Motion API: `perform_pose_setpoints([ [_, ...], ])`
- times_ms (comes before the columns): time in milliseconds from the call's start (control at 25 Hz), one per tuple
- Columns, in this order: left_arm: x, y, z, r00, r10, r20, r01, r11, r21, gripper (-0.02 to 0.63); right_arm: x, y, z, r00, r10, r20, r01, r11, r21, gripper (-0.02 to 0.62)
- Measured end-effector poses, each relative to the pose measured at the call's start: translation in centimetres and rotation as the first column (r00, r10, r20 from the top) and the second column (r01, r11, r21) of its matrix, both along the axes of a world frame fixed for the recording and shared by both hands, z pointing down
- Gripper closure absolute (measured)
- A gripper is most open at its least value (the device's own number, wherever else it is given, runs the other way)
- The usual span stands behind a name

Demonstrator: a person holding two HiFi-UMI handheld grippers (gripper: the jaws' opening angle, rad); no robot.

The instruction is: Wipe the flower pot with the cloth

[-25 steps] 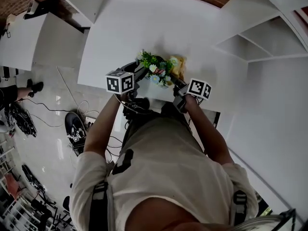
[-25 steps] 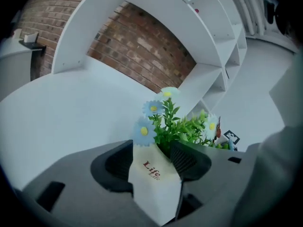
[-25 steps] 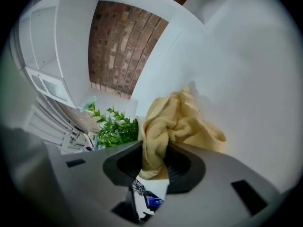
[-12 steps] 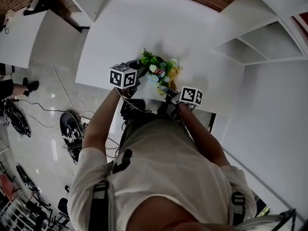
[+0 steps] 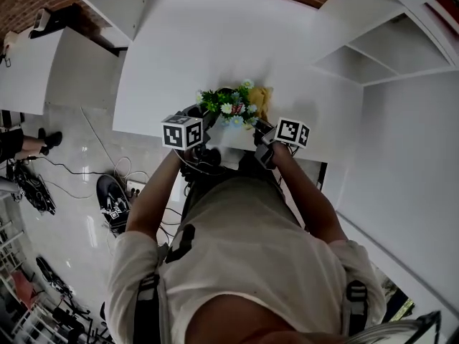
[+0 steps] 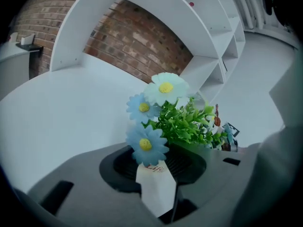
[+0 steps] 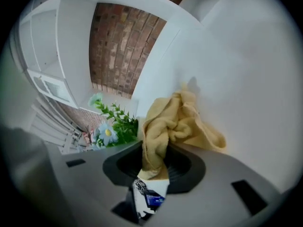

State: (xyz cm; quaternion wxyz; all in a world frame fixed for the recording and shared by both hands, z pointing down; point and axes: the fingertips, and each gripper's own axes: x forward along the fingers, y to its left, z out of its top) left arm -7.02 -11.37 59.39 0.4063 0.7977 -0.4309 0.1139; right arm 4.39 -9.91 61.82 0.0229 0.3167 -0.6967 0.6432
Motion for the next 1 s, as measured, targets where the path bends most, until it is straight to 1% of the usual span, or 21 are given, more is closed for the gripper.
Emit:
perform_pose_setpoints([
  [40,0.3,0.3,-0.1,1.0,0.017,-0.004,-0.017,1.0,0.01,0.44,0.3,-0.3,0.0,1.0,0.007,-0.005,-0.007,1.0,0.003,0.472],
  [80,0.6,0.6,-0.4,0.999,0.034,-0.013,-0.033,0.999,0.027,0.352,0.5,-0.6,0.0,1.0,0.021,-0.002,-0.021,1.0,0.004,0.472],
  [120,0.5,0.7,-0.8,0.999,0.047,-0.02,-0.046,0.998,0.049,0.295,0.7,-0.8,0.0,0.999,0.033,0.002,-0.033,0.999,0.005,0.472],
  [160,0.2,0.6,-1.3,0.998,0.063,-0.022,-0.062,0.995,0.073,0.285,0.8,-0.9,-0.2,0.999,0.04,0.007,-0.04,0.999,0.011,0.472],
  [240,-0.8,0.0,-2.4,0.992,0.12,-0.024,-0.116,0.986,0.119,0.284,1.0,-1.2,-1.1,0.999,0.044,0.024,-0.045,0.998,0.036,0.472],
  [360,-1.1,-1.7,-4.2,0.971,0.236,-0.038,-0.226,0.959,0.171,0.281,2.1,-1.8,-3.3,0.996,0.057,0.071,-0.063,0.995,0.081,0.472],
  [440,-0.4,-2.3,-5.1,0.943,0.333,-0.02,-0.324,0.93,0.174,0.279,3.0,-2.0,-4.0,0.997,0.055,0.058,-0.061,0.992,0.107,0.472],
  [520,0.7,-2.2,-4.7,0.904,0.428,0.004,-0.425,0.894,0.142,0.279,3.2,-1.5,-3.2,0.999,0.03,0.017,-0.032,0.994,0.108,0.472],
  [560,1.3,-2.1,-4.3,0.889,0.458,0.004,-0.454,0.882,0.124,0.279,3.0,-1.1,-2.4,1.0,0.011,-0.007,-0.01,0.995,0.102,0.472],
  [600,1.7,-2.2,-3.8,0.885,0.466,-0.01,-0.462,0.88,0.111,0.279,2.6,-0.6,-1.5,0.999,-0.013,-0.033,0.016,0.995,0.098,0.472],
  [720,2.2,-2.6,-3.2,0.903,0.42,-0.087,-0.412,0.906,0.098,0.279,0.9,1.5,0.4,0.991,-0.101,-0.094,0.109,0.991,0.082,0.472],
  [880,2.1,-1.8,-2.6,0.919,0.36,-0.159,-0.351,0.933,0.085,0.279,-1.7,5.2,1.0,0.978,-0.199,-0.057,0.202,0.978,0.045,0.472],
  [1000,2.0,-1.4,-2.2,0.929,0.322,-0.183,-0.313,0.947,0.076,0.279,-2.9,6.4,1.2,0.975,-0.22,-0.02,0.221,0.975,0.029,0.471],
])
